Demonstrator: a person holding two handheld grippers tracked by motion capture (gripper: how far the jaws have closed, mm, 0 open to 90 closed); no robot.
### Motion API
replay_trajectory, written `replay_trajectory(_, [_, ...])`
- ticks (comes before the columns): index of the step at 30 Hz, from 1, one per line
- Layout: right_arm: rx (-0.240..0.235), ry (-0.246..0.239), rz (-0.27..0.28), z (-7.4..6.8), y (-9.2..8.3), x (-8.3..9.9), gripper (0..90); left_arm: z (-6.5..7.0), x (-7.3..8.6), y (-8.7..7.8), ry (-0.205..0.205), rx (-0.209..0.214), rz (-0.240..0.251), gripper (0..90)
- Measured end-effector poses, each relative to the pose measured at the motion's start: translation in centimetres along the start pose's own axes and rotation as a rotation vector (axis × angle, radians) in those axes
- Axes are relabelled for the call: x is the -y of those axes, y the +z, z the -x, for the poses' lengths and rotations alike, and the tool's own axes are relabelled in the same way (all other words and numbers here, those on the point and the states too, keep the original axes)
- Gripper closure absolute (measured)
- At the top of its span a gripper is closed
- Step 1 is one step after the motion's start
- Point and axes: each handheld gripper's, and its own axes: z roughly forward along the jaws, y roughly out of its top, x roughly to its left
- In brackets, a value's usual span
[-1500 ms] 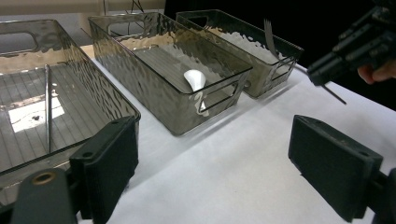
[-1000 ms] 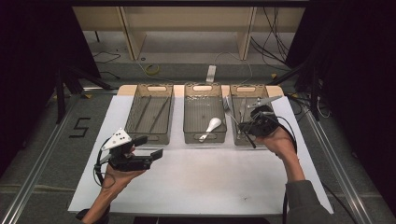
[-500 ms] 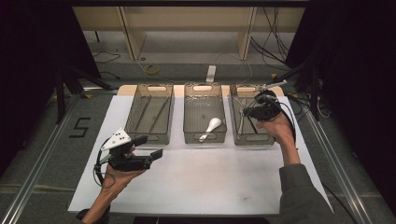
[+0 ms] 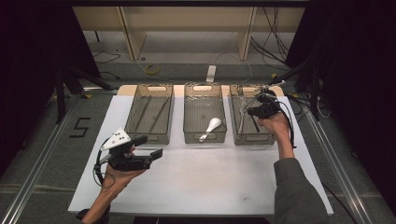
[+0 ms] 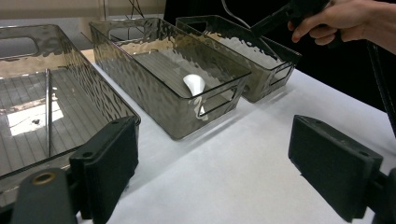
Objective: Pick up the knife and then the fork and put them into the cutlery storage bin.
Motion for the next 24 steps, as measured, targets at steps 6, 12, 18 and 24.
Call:
replay_trajectory(6, [0.008,0.017,-0.012,0.2,0.8,0.3,84.2,0.0,0.0,0.0,-0.001,0.000,0.001,15.1])
replay_trajectory(12, [0.020,0.031,-0.027,0.1,1.6,0.6,84.1,0.0,0.0,0.0,-0.003,0.002,0.004,15.1])
replay_trajectory(18, [0.027,0.052,-0.046,0.2,2.3,0.8,84.1,0.0,0.0,0.0,-0.002,0.000,0.001,15.1])
replay_trajectory(24, [0.037,0.074,-0.062,0.2,2.8,0.8,84.0,0.0,0.0,-0.1,-0.001,-0.001,0.002,15.1])
